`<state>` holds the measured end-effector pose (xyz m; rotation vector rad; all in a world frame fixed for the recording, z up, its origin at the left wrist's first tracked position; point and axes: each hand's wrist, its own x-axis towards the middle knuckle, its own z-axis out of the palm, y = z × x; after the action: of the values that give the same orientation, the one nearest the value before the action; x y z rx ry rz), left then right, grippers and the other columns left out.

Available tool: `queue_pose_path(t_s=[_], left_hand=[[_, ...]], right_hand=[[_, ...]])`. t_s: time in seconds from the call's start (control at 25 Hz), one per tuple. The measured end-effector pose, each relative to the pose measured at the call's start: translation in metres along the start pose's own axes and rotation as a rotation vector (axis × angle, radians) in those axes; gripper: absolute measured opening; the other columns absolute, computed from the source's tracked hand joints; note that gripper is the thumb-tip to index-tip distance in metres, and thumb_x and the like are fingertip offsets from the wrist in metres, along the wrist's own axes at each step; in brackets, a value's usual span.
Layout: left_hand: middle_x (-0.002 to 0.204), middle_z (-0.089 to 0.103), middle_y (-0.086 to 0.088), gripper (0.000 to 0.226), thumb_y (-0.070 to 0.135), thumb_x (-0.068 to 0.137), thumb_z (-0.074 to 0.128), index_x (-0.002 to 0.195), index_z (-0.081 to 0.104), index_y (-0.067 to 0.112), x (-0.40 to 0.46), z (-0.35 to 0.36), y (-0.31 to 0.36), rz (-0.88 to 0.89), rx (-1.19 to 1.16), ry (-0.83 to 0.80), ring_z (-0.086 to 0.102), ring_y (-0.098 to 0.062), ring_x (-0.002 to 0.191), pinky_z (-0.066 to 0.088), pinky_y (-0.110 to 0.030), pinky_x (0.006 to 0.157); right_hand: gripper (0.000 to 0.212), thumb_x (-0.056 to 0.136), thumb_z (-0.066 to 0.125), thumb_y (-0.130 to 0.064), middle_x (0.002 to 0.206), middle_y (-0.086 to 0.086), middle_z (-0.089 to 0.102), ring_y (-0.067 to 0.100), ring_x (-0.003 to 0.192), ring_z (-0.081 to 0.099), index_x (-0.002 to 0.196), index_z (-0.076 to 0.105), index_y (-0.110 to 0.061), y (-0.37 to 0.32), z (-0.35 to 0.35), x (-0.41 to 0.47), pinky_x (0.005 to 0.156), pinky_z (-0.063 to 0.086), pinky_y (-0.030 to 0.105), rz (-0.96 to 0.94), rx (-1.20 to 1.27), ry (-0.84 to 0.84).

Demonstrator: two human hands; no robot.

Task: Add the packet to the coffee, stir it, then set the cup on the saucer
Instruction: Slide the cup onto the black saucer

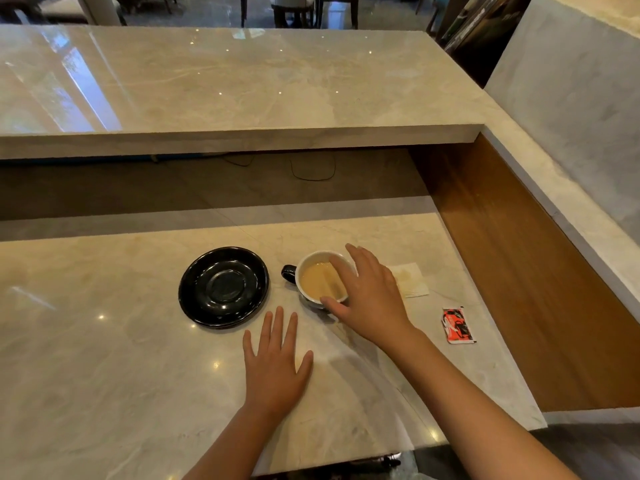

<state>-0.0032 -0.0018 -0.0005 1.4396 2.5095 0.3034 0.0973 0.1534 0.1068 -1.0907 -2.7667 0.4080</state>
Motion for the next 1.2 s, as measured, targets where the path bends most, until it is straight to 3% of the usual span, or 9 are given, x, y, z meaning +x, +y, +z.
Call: queue_pose_path(t_s=[0.12,0.4,0.64,0.92,1.08,1.2], left_hand=[[0.156,-0.016,0.001,0.068,0.061,0.088,0.016,0.141,-0.018,0.035,0.000,0.003,-0.003,0.008,0.015,-0.003,-0.024,-0.015,0.139,-0.016,-0.048,0.111],[0.157,-0.004,0.000,0.068,0.060,0.089,0.020,0.148,0.005,0.030,0.000,0.003,-0.003,0.018,-0.010,0.046,-0.011,-0.019,0.143,-0.012,-0.047,0.111],[0.157,-0.002,0.003,0.070,0.062,0.088,0.029,0.148,0.006,0.034,-0.001,0.001,-0.017,0.079,-0.022,0.038,-0.007,-0.016,0.143,0.003,-0.050,0.113],[0.157,-0.005,0.005,0.071,0.064,0.087,0.029,0.147,-0.001,0.038,0.000,0.001,-0.020,0.094,-0.038,0.034,-0.010,-0.014,0.143,-0.008,-0.047,0.114],[0.157,-0.002,0.005,0.073,0.063,0.087,0.034,0.147,0.002,0.036,-0.001,0.001,-0.019,0.091,-0.051,0.040,-0.006,-0.015,0.144,-0.007,-0.046,0.113],[0.157,0.001,0.003,0.073,0.064,0.086,0.035,0.147,0.005,0.036,-0.001,0.000,-0.019,0.088,-0.046,0.038,-0.009,-0.013,0.143,-0.009,-0.045,0.112]], right_hand=[[0.078,0.073,0.062,-0.059,0.152,0.011,0.020,0.031,0.135,0.020,0.134,0.027,-0.027,-0.009,0.012,0.023,0.101,0.034,0.052,0.034,-0.043,-0.157],[0.093,0.063,0.071,-0.051,0.140,0.012,0.034,0.034,0.121,0.034,0.137,0.022,-0.026,-0.016,0.016,0.044,0.082,0.046,0.044,0.018,-0.086,-0.226],[0.093,0.056,0.074,-0.050,0.130,0.011,0.040,0.031,0.115,0.037,0.133,0.029,-0.023,-0.016,0.013,0.050,0.077,0.047,0.040,0.005,-0.090,-0.224],[0.091,0.055,0.073,-0.054,0.127,0.012,0.041,0.030,0.112,0.038,0.129,0.031,-0.022,-0.025,0.011,0.057,0.073,0.045,0.037,0.008,-0.075,-0.206],[0.089,0.053,0.072,-0.055,0.123,0.012,0.043,0.030,0.109,0.039,0.126,0.034,-0.022,-0.046,0.001,0.066,0.069,0.040,0.034,-0.070,-0.071,-0.154],[0.090,0.052,0.073,-0.056,0.125,0.012,0.043,0.029,0.110,0.039,0.126,0.035,-0.022,-0.071,-0.003,0.078,0.072,0.045,0.038,-0.129,-0.042,-0.144]])
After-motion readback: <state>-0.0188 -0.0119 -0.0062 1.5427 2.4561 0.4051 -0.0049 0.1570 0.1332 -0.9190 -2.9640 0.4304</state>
